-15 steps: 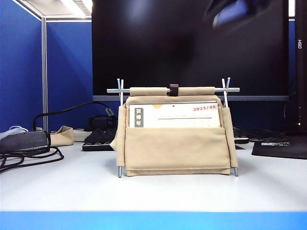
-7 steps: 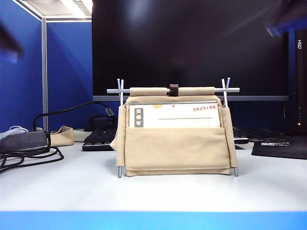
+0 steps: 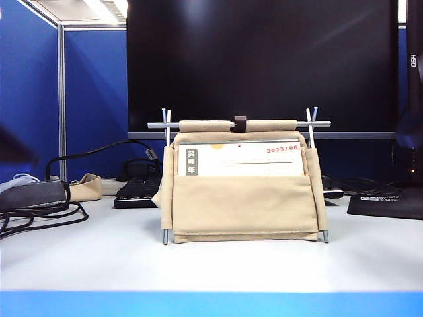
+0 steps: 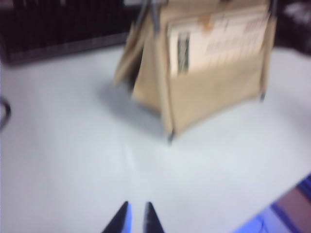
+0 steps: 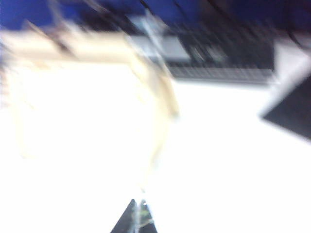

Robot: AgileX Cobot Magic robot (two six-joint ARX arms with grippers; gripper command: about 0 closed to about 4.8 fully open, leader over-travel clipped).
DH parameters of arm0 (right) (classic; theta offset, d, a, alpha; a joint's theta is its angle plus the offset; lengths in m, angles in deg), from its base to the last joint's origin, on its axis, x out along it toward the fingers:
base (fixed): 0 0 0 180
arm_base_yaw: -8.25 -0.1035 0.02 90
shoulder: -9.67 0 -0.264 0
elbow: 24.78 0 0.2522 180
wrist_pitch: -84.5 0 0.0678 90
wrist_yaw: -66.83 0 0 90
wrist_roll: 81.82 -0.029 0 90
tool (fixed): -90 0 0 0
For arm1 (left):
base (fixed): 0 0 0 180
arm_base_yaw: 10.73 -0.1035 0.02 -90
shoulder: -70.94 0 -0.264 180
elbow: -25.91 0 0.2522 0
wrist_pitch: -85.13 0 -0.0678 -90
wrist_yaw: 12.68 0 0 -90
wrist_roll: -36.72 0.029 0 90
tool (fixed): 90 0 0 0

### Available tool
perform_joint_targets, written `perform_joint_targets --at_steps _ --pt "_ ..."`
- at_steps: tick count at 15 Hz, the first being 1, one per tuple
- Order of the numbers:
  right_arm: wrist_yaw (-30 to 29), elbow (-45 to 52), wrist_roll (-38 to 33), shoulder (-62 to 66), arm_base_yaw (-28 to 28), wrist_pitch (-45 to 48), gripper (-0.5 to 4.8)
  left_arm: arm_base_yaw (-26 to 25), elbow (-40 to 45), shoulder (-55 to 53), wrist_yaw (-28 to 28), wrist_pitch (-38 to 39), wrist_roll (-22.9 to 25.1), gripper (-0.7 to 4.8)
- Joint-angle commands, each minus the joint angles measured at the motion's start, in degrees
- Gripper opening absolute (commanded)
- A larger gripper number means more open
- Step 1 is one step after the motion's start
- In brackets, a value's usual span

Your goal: Turn one page of the calendar.

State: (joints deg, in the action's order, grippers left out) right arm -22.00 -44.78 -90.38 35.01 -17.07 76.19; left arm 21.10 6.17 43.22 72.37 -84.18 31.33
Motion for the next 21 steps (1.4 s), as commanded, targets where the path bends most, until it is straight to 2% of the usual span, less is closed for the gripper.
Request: perform_joint_targets --at_steps 1,2,3,7,10,21 --pt "0.4 3.5 -0.3 0.1 0.0 2.6 -0.02 0.0 3.1 0.0 0.0 -3.1 -0.4 0.47" --pt "0.4 4.8 -0.4 0.1 0.0 2.5 -0.02 0.0 4.4 0.0 2.1 -3.5 -0.4 0.45" --pt "0.2 5.4 -0.5 0.1 0.0 2.2 -0.02 -0.1 5.4 0.0 2.8 -2.1 0.7 -0.06" --pt "0.4 5.6 -0.5 0.1 0.0 1.6 -0.02 -0.1 5.4 0.0 4.5 -0.5 3.5 -0.06" --pt "0.4 5.7 -0.5 0.1 0.0 -0.2 -0.02 -0.1 5.4 0.0 11.8 -0.4 2.3 -0.05" --pt "0.2 5.7 -0.9 0.1 0.0 -1.4 -0.01 -0.1 5.4 0.0 12.7 -0.4 1.9 -0.05"
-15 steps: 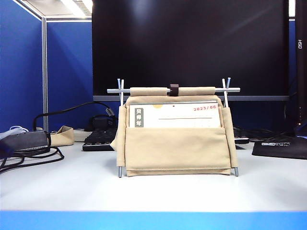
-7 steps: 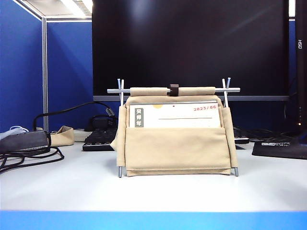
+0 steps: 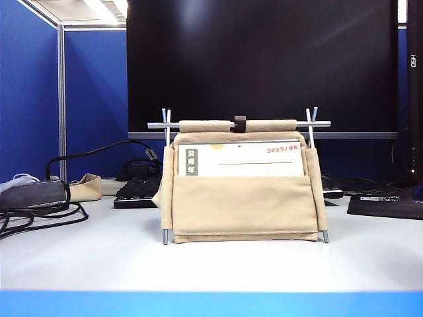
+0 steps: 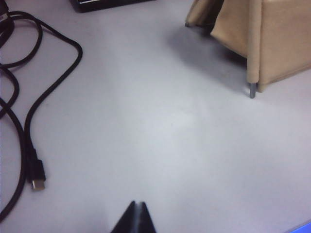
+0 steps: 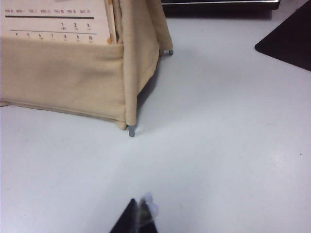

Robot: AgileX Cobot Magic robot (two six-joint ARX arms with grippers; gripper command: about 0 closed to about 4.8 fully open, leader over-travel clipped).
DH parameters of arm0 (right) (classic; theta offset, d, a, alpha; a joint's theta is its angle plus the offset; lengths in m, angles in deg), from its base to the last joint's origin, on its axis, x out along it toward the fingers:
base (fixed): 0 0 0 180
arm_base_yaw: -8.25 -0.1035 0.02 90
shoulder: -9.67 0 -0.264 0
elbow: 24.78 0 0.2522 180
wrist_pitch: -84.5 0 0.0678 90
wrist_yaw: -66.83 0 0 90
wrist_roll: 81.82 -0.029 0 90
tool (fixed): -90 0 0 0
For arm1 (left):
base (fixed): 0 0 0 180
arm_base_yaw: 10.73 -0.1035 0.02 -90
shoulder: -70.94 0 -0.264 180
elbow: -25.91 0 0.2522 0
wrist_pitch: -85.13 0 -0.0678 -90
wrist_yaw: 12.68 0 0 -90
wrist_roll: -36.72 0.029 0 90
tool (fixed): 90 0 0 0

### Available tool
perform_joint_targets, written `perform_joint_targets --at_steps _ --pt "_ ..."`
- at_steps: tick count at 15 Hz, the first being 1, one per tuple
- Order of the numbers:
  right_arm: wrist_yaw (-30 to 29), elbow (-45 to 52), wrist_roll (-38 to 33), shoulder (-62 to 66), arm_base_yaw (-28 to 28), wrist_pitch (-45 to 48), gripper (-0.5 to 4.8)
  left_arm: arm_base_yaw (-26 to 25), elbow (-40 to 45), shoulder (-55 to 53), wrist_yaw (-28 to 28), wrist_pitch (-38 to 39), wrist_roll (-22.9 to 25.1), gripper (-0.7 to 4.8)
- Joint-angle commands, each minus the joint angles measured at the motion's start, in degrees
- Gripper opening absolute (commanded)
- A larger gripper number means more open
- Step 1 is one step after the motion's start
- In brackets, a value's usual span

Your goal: Turn one page of the calendar.

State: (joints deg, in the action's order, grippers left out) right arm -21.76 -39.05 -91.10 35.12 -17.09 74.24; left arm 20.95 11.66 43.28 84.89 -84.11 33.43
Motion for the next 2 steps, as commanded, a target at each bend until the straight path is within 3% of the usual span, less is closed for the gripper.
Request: perform_joint_targets --at_steps 1,2 --pt "0.0 -0.1 -0.2 0.0 0.0 0.6 -0.01 0.0 -0.1 0.0 0.2 -0.5 -0.2 -0.05" --pt "0.0 -0.1 -0.2 0.0 0.0 0.6 -0.01 0.0 -0.1 0.0 0.2 -0.5 -0.2 -0.05"
